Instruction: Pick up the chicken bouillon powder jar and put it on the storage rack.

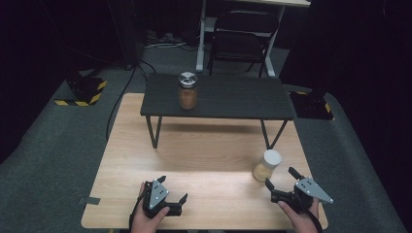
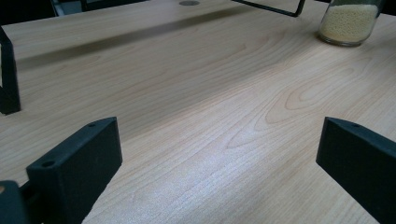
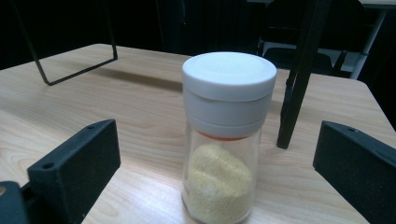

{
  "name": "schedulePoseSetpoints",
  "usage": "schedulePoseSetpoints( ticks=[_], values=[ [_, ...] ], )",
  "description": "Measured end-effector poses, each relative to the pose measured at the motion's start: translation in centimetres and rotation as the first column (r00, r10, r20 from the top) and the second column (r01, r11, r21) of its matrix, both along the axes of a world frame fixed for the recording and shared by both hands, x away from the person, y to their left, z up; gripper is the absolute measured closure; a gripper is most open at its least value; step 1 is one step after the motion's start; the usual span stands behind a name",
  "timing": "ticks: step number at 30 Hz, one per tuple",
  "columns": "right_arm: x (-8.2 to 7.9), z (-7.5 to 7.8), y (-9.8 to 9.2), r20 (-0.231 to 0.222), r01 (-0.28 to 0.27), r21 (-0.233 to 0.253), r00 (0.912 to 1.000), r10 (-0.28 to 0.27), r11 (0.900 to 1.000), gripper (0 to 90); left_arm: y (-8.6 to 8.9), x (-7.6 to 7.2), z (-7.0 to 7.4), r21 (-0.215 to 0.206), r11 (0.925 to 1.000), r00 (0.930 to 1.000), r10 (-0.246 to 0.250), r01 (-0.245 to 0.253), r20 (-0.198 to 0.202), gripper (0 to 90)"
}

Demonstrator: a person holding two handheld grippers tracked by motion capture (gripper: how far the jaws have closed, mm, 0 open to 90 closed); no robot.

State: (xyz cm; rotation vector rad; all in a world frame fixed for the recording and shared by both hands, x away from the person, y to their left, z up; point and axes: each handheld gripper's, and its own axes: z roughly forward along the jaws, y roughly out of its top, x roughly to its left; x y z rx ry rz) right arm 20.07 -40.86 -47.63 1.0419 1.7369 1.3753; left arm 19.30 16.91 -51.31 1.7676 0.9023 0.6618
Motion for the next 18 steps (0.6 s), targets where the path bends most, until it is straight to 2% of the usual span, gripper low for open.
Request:
schedulePoseSetpoints(
  ticks=[11, 18],
  values=[
    [2.1, 0.2, 0.6, -0.007, 0.002, 0.003, 1.0000, -0.002, 1.000, 1.9, 0.1, 0.0, -0.1, -0.008, 1.0000, 1.0000, -0.001, 0.001, -0.001, 0.5],
    [3.4, 0.2, 1.2, -0.014, -0.009, 0.002, 0.9999, 0.009, 1.000, 8.1, 0.3, 0.1, -0.1, -0.016, 0.9999, 1.0000, -0.001, 0.001, -0.006, 0.5]
  ],
)
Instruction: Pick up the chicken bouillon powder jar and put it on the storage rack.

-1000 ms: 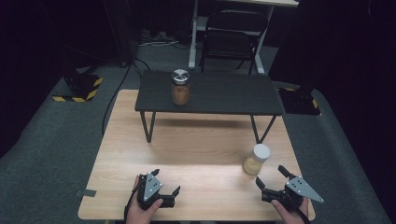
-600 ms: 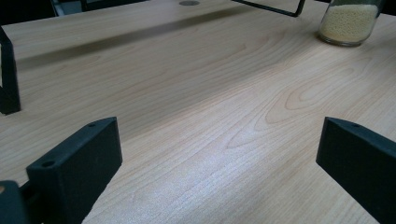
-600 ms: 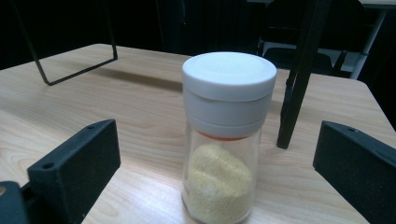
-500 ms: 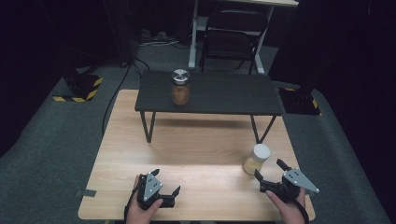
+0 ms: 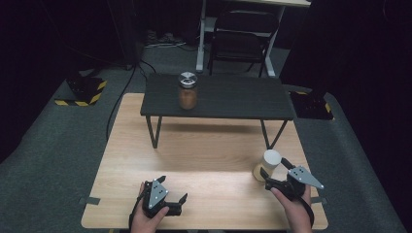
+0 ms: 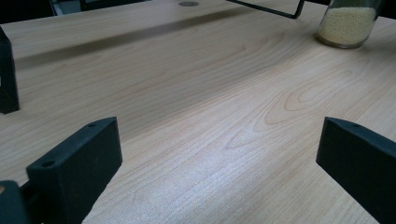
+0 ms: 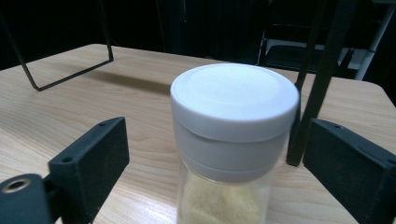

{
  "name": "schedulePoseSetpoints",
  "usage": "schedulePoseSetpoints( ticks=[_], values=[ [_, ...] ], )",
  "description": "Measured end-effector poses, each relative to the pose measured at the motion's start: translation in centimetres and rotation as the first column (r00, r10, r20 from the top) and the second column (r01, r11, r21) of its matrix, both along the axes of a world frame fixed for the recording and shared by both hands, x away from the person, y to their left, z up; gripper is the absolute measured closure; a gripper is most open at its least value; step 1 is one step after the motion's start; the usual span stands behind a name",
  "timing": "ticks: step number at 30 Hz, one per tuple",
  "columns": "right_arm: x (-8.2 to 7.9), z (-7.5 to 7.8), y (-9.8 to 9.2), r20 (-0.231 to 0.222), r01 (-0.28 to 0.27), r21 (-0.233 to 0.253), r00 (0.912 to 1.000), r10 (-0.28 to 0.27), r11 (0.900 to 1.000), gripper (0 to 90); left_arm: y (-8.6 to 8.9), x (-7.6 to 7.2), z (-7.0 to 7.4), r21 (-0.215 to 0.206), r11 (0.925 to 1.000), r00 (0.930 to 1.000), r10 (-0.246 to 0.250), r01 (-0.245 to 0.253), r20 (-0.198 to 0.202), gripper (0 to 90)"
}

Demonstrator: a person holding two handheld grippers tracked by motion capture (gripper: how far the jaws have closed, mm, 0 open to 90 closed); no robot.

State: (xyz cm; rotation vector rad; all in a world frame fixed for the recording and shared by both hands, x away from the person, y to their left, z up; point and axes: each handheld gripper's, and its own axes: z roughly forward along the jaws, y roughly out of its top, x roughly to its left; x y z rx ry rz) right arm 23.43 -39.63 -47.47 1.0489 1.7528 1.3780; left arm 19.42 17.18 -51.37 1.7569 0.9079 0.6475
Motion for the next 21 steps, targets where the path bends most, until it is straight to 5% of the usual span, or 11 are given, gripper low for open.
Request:
schedulePoseSetpoints(
  ticks=[14, 21],
  values=[
    [1.3, -0.4, 0.3, -0.024, 0.019, 0.056, 0.9996, -0.018, 0.998, 29.8, -0.2, 0.0, 0.1, 0.013, 0.9999, 1.0000, -0.002, 0.002, 0.001, 0.5],
    [1.3, -0.3, 0.5, -0.022, 0.030, 0.039, 0.9993, -0.029, 0.999, 33.2, -0.3, 0.1, 0.2, 0.025, 0.9997, 1.0000, -0.005, 0.005, -0.003, 0.5]
  ],
)
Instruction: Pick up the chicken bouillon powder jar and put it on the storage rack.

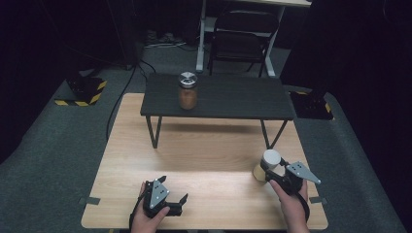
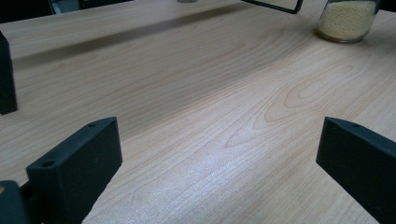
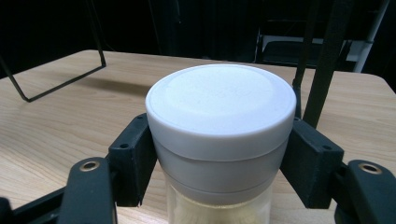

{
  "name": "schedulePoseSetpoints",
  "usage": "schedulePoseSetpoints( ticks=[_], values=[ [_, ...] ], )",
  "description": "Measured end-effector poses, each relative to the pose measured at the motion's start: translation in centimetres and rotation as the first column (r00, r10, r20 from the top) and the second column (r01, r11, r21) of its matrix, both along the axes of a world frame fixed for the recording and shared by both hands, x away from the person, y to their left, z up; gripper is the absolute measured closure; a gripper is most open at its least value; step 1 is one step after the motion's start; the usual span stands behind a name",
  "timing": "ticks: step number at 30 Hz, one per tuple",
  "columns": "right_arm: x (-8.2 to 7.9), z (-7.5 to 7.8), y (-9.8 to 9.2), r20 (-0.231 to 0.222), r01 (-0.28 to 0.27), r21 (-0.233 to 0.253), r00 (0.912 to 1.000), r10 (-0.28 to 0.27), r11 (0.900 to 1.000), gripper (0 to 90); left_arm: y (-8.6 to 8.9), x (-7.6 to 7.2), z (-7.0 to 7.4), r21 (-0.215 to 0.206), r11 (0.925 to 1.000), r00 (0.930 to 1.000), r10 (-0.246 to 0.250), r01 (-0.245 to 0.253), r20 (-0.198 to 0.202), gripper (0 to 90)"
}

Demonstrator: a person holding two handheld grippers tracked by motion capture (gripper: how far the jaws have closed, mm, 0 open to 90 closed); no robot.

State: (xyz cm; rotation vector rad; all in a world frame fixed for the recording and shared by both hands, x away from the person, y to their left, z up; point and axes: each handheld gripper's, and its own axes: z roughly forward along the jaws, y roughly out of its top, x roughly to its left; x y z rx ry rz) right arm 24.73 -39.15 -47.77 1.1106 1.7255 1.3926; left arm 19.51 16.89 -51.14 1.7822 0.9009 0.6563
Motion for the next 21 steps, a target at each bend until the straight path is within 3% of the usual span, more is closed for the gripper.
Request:
schedulePoseSetpoints(
  ticks=[10, 21],
  values=[
    [0.0, 0.9, 0.8, -0.013, 0.009, -0.038, 0.9999, -0.010, 0.999, 33.6, 0.0, 0.2, 0.1, -0.001, 1.0000, 0.9999, -0.002, 0.002, -0.013, 0.5],
    [-0.3, 2.3, 1.9, 0.005, -0.031, -0.043, 0.9995, 0.031, 0.999, 33.6, 0.1, 0.4, 0.3, -0.004, 1.0000, 0.9996, -0.002, 0.002, -0.027, 0.5]
  ],
)
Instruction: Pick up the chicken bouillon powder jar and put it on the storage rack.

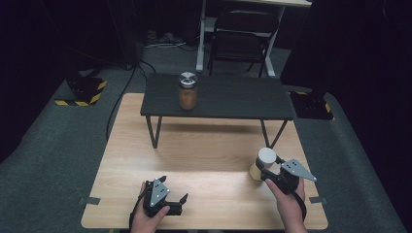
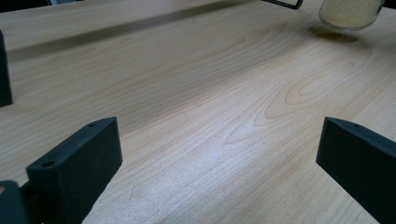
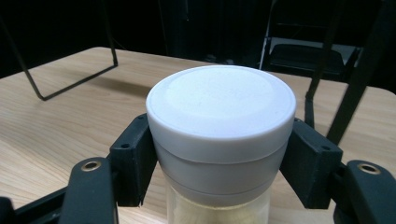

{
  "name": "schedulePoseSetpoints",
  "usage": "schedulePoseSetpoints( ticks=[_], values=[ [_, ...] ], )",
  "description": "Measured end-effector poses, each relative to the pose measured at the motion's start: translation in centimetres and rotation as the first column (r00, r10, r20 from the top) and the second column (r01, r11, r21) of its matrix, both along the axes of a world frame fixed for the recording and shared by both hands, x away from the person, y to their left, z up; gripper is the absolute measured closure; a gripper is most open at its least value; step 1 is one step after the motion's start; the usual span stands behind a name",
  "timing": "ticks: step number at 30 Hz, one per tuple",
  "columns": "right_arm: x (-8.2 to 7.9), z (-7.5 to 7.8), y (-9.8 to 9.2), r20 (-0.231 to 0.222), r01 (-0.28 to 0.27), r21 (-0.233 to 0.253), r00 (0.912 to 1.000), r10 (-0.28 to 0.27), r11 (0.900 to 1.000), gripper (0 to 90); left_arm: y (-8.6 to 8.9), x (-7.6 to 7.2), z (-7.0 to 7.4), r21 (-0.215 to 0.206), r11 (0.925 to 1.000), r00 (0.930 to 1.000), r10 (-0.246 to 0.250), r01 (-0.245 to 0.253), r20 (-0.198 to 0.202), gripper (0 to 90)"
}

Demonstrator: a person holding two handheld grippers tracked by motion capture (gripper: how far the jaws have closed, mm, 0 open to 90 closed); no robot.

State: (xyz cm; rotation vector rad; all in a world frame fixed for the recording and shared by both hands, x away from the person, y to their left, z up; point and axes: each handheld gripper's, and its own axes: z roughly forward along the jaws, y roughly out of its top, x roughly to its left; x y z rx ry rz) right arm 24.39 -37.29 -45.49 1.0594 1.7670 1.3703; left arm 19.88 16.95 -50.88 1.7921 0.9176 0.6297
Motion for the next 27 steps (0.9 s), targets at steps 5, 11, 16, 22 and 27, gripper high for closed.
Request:
schedulePoseSetpoints(
  ticks=[5, 11, 16, 22, 27],
  values=[
    [-0.1, 0.8, 0.5, 0.005, -0.019, 0.012, 0.9998, 0.019, 1.000, 33.6, 0.1, 0.0, -0.1, -0.010, 1.0000, 1.0000, 0.001, -0.001, -0.001, 0.5],
    [-0.1, 1.9, 1.3, 0.011, -0.036, 0.007, 0.9993, 0.036, 0.999, 33.6, 0.1, 0.0, -0.1, -0.004, 1.0000, 1.0000, -0.005, 0.005, 0.003, 0.5],
    [0.0, 2.7, 1.8, 0.015, -0.048, 0.009, 0.9987, 0.048, 0.999, 33.6, 0.3, 0.0, -0.1, -0.014, 0.9999, 1.0000, -0.005, 0.005, 0.002, 0.5],
    [0.2, 3.6, 2.4, 0.018, -0.061, 0.010, 0.9980, 0.061, 0.998, 33.6, 0.3, 0.1, -0.1, -0.015, 0.9998, 1.0000, -0.009, 0.009, 0.002, 0.5],
    [0.4, 4.3, 2.9, 0.022, -0.074, 0.002, 0.9970, 0.074, 0.997, 33.5, 0.4, 0.1, -0.2, -0.020, 0.9998, 1.0000, -0.008, 0.008, -0.001, 0.5]
  ],
)
